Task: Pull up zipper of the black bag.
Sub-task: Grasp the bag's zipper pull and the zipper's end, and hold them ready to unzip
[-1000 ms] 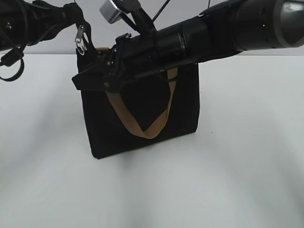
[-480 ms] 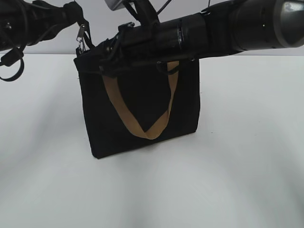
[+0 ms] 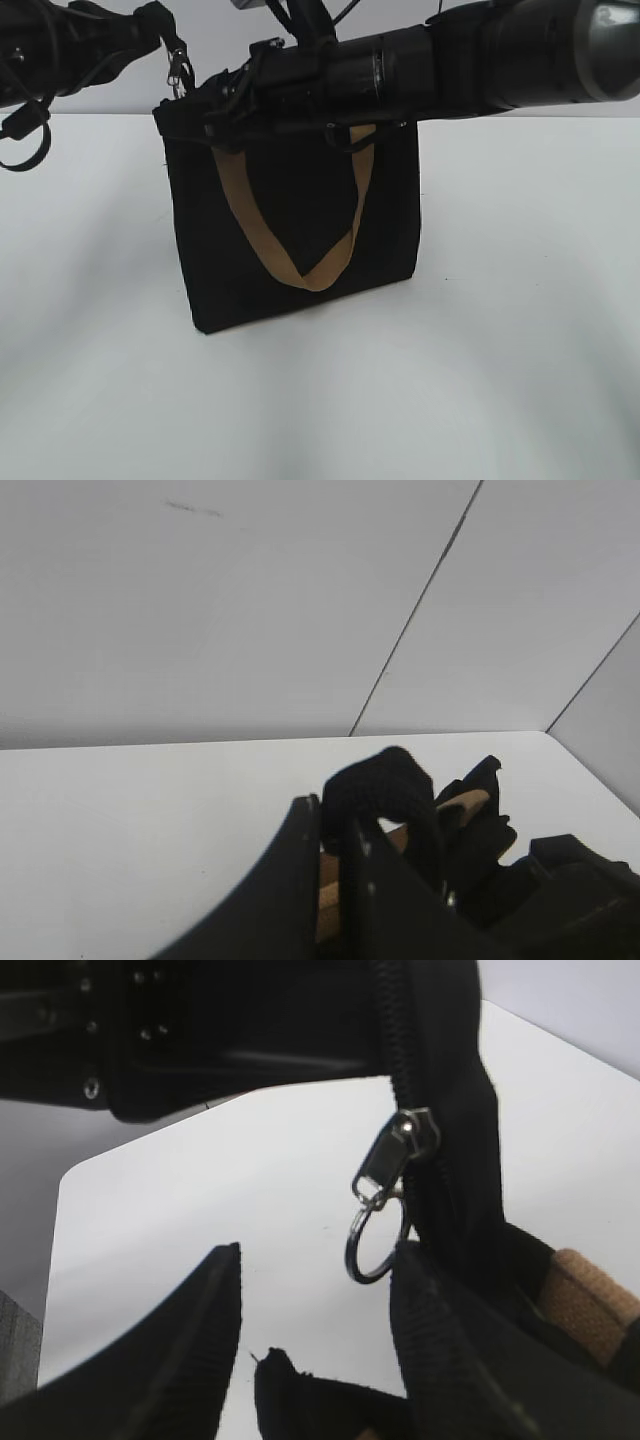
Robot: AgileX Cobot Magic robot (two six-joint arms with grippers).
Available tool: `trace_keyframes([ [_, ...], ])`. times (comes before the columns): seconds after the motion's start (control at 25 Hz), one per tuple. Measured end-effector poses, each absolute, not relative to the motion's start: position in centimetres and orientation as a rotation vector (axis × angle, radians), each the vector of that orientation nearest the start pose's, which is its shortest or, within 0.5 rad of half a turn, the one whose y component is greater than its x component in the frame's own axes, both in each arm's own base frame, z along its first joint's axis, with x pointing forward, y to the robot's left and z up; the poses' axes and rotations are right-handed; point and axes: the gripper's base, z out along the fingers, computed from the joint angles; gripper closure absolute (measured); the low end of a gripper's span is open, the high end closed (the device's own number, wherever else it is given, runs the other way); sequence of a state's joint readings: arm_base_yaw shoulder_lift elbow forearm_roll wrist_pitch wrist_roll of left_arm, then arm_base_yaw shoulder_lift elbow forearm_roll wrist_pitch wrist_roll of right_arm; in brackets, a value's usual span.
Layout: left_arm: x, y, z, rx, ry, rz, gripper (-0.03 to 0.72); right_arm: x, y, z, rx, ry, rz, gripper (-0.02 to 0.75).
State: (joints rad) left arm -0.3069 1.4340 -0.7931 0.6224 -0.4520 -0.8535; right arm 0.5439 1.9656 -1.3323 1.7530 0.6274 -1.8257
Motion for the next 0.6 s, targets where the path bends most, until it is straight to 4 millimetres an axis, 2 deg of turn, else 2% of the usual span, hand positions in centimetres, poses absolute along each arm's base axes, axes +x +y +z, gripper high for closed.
trace_keyframes([
  [0.36, 29.0, -11.6, 27.9, 0.216, 1.775, -0.651, 0.678, 35.4, 27.2, 21.5, -0.891, 1.837, 0.931, 0.368],
  [0.6, 29.0, -11.6, 27.9, 0.216, 1.775, -0.651, 0.678, 35.5, 27.1, 21.5, -0.883, 1.835, 0.908, 0.482],
])
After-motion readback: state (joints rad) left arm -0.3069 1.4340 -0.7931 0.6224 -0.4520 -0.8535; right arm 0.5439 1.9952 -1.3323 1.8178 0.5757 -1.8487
